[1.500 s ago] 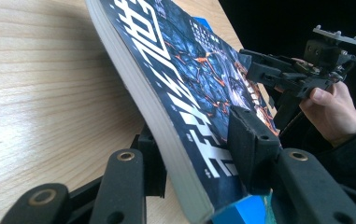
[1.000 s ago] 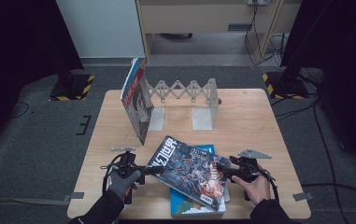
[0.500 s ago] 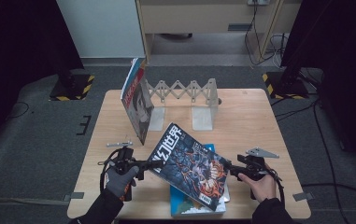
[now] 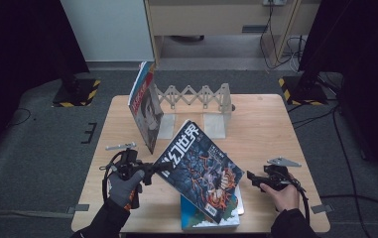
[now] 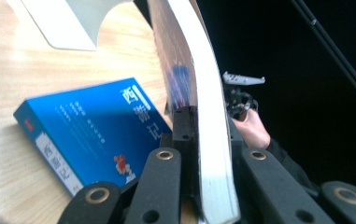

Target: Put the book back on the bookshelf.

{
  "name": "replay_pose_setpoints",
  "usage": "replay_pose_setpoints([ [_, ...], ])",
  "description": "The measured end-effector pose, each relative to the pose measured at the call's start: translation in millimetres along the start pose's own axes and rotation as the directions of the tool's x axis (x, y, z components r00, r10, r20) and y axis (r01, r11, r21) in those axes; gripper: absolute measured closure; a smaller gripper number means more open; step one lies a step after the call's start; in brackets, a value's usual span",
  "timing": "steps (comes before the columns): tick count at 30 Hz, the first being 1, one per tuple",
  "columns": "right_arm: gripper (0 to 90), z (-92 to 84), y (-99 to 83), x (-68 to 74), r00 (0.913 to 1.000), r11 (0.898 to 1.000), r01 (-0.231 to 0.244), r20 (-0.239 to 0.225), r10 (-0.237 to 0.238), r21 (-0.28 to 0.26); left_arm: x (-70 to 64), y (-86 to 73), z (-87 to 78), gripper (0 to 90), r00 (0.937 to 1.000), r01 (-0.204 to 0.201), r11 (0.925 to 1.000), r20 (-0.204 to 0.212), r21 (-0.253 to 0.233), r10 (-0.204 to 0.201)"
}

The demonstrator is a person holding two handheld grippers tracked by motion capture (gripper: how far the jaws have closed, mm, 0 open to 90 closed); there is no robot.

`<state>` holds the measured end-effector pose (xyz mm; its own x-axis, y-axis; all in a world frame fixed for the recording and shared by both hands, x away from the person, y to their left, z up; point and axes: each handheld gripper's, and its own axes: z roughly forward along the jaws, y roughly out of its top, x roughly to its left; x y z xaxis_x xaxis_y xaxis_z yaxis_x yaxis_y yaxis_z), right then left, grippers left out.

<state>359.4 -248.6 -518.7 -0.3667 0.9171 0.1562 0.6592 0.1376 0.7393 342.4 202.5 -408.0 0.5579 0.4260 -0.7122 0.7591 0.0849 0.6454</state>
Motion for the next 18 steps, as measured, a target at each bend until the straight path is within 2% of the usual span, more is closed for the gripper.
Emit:
replay_pose_setpoints([
  [5,21.0,2.6,-1.6,-5.0,0.9995,0.999,0.015,0.028,-0.015,0.029,-10.0,10.2,-1.8,82.0,0.9989,-0.047,0.9989,-0.003,-0.002,0.047],
  [10,21.0,3.1,-2.7,-7.5,0.9987,0.999,0.025,0.042,-0.027,0.044,-21.6,19.6,-0.7,82.1,0.9952,-0.098,0.9952,-0.005,-0.007,0.098],
  [12,21.0,3.2,-2.7,-7.4,0.9987,0.999,0.026,0.043,-0.028,0.045,-25.7,24.4,-0.6,82.2,0.9947,-0.102,0.9946,0.011,-0.020,0.102],
  [18,21.0,4.9,-3.2,-7.9,0.9986,0.998,0.029,0.042,-0.032,0.059,-42.5,42.4,-5.4,82.1,0.9869,-0.160,0.9859,-0.027,-0.048,0.159],
])
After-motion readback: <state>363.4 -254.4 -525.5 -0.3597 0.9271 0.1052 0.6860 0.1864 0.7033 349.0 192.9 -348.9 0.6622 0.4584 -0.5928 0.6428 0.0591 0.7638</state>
